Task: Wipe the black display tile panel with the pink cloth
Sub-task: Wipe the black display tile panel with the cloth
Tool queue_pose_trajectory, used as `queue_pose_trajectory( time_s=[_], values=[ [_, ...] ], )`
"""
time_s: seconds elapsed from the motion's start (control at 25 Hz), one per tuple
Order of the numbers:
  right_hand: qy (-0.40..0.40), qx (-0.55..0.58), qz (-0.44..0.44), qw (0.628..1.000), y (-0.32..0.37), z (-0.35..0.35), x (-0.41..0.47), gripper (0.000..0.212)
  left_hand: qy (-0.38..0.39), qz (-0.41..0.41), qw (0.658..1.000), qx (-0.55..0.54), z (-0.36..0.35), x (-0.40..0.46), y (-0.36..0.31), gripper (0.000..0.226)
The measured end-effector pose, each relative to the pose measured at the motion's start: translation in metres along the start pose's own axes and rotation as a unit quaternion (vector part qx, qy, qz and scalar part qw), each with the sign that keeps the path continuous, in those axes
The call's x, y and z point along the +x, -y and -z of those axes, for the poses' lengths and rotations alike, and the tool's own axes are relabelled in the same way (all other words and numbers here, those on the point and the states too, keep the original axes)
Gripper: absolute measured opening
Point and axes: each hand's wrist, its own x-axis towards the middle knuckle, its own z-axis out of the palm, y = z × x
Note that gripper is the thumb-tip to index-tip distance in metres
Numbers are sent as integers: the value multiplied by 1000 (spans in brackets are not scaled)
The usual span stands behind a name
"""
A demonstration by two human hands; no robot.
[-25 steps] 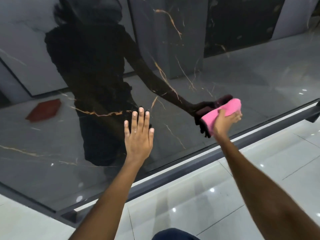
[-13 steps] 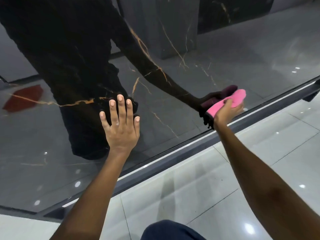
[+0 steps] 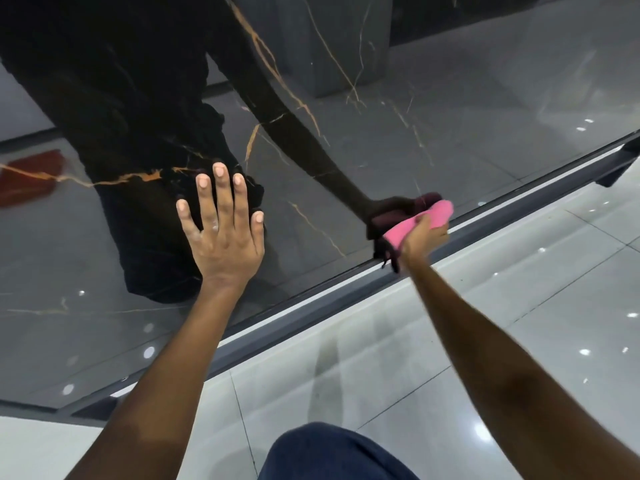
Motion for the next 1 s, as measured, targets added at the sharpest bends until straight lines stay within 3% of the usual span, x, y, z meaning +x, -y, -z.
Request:
queue_pose_trajectory(
  time_s=[0.08,0.12,0.28,0.48,0.68,0.76,0.84,0.92,0.96,1.0],
  values=[
    [-48,-31,-115,992,16,-1,39,54,-6,-1,1000,-3,-3,-1,-2,63],
    [-53,-22,-100,993,30,-2,24,57,-7,-3,1000,-1,-4,-1,-1,63],
    [94,-34,25,995,61,-15,-71,73,0,-5,1000,5,-2,-1,0,62],
    [83,-53,64,993,128,-24,-40,72,22,0,1000,-9,6,5,-2,61],
    [159,-97,250,950,180,-40,-75,80,43,103,983,-148,36,39,-23,43],
    [202,-134,356,903,205,-47,-93,81,-20,103,970,-221,48,98,-25,39],
    [257,-181,507,803,231,-57,-113,81,-95,106,960,-239,60,178,-13,42],
    [297,-224,637,675,259,-65,-121,79,-116,135,967,-183,67,233,-1,48],
    [301,-235,676,630,275,-67,-118,78,-107,146,973,-144,67,243,3,51],
    [295,-238,696,609,295,-69,-111,78,-99,148,978,-111,67,245,5,53]
  ],
)
